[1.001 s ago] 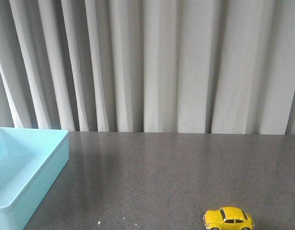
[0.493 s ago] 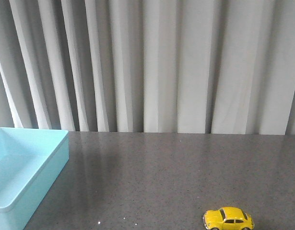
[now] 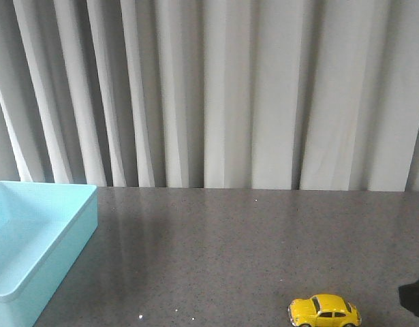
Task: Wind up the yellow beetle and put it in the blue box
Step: 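Lower the right gripper onto the yellow toy car and grasp it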
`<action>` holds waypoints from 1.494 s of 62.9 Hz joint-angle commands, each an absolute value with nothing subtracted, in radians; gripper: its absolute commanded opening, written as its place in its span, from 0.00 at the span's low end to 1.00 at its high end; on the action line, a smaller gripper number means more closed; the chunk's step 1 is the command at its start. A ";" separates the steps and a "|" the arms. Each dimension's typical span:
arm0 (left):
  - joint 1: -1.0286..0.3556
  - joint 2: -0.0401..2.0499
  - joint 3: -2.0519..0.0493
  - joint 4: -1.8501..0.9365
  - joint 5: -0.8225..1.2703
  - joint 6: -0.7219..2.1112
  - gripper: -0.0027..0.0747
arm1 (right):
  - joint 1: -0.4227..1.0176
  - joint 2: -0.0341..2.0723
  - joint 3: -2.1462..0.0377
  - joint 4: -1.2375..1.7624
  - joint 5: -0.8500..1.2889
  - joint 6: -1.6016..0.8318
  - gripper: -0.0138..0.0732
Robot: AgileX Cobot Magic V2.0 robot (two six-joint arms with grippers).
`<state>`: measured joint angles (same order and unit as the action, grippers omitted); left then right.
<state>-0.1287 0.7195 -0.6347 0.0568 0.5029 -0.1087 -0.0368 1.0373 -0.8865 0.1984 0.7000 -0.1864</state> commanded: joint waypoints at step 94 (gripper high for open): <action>-0.211 0.721 -0.665 0.055 0.449 -0.063 0.75 | 0.093 1.822 -1.393 0.157 0.879 -0.011 0.79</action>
